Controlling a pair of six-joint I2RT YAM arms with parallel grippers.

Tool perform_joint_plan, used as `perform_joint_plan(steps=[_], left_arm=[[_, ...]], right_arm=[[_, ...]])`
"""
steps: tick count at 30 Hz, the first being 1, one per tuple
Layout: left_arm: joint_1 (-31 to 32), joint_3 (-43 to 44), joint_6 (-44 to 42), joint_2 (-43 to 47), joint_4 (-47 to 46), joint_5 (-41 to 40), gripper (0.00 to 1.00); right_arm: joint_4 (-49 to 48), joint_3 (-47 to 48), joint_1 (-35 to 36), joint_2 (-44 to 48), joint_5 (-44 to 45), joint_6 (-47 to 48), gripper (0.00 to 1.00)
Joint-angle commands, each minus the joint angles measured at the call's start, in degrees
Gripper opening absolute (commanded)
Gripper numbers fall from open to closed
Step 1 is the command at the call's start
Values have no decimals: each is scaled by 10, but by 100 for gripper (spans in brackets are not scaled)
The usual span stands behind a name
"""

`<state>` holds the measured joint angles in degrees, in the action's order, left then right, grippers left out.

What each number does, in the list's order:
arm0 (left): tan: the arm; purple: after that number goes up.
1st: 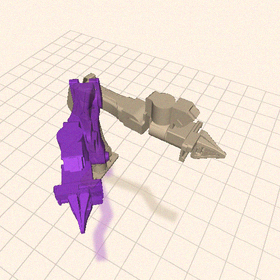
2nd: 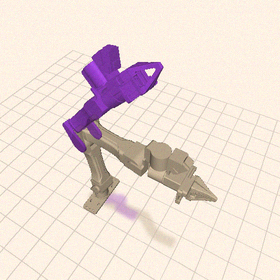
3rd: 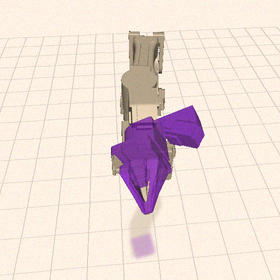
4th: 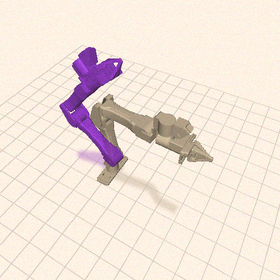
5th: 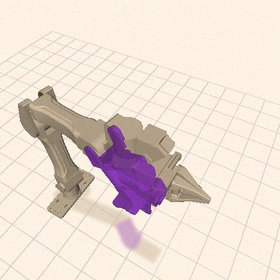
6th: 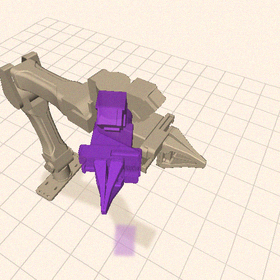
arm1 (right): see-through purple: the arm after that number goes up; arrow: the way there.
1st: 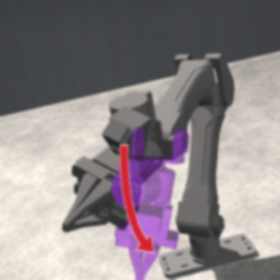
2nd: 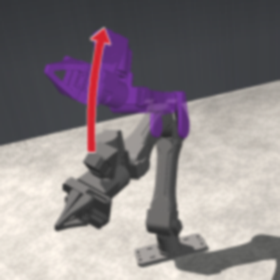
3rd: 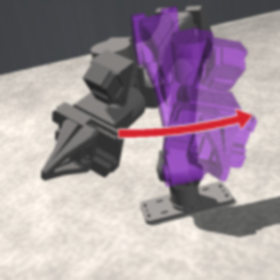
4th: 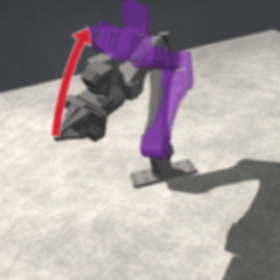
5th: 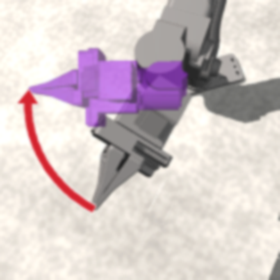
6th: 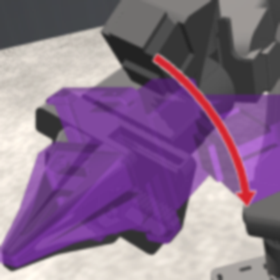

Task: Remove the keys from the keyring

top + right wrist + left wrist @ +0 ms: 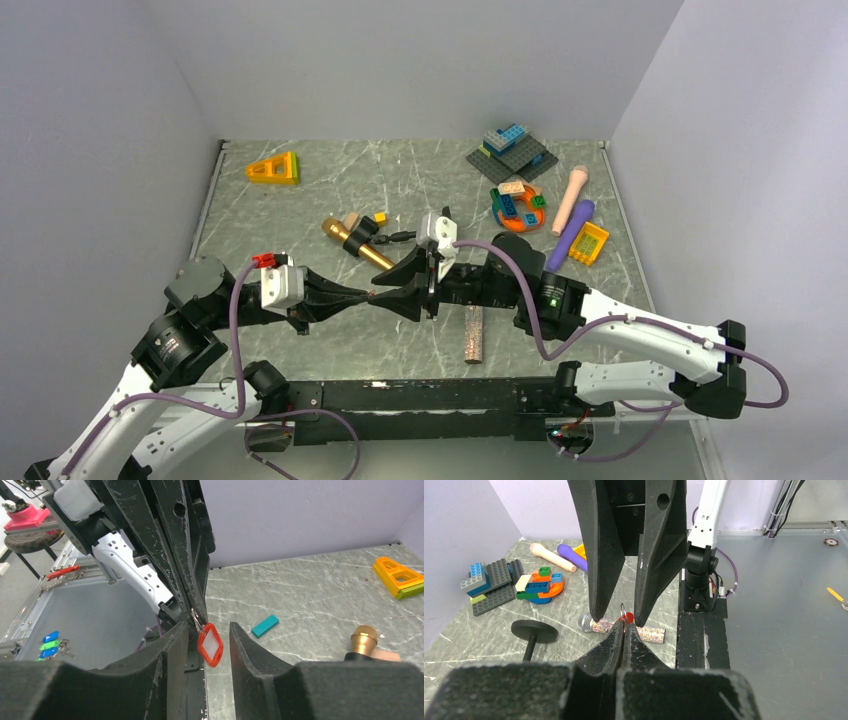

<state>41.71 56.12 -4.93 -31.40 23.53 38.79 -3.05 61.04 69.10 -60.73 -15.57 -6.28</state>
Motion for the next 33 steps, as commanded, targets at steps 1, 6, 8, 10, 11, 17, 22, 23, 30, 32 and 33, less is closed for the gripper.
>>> perform_joint_plan(steps=[1,6,8,10,11,17,22,23,30,32,33], left_arm=[[2,-2,-5,-2,-12,13,0],[1,-3,-5,-2,-13,12,0],[1,-4,-5,-1,-13,11,0],[2,-3,-5,-1,-12,11,0],[1,-4,-7,-2,-12,11,0],[1,-2,-7,-1,-11,5,0],[1,-5,-5,-1,-12,5,0],[1,-4,-5,-1,-11,5,0],[1,-7,-2,2,-10,0,9],[2,-9,-2,4,-10,-2,14],[1,-9,-2,5,-11,-4,17]], right_arm=[[-1,24,2,-7,-18,13,39],[-1,20,2,-9,-19,11,32],[-3,17,2,-6,-18,11,25],[-6,16,2,-3,-19,10,19],[-7,15,2,-2,-19,9,14],[-6,14,3,0,-21,8,0],[-13,10,2,-1,-26,5,0],[-15,9,2,-2,-28,4,0],[-45,-16,2,9,-27,-6,0],[-52,-24,3,15,-24,-9,0],[-55,-27,2,17,-24,-10,0]])
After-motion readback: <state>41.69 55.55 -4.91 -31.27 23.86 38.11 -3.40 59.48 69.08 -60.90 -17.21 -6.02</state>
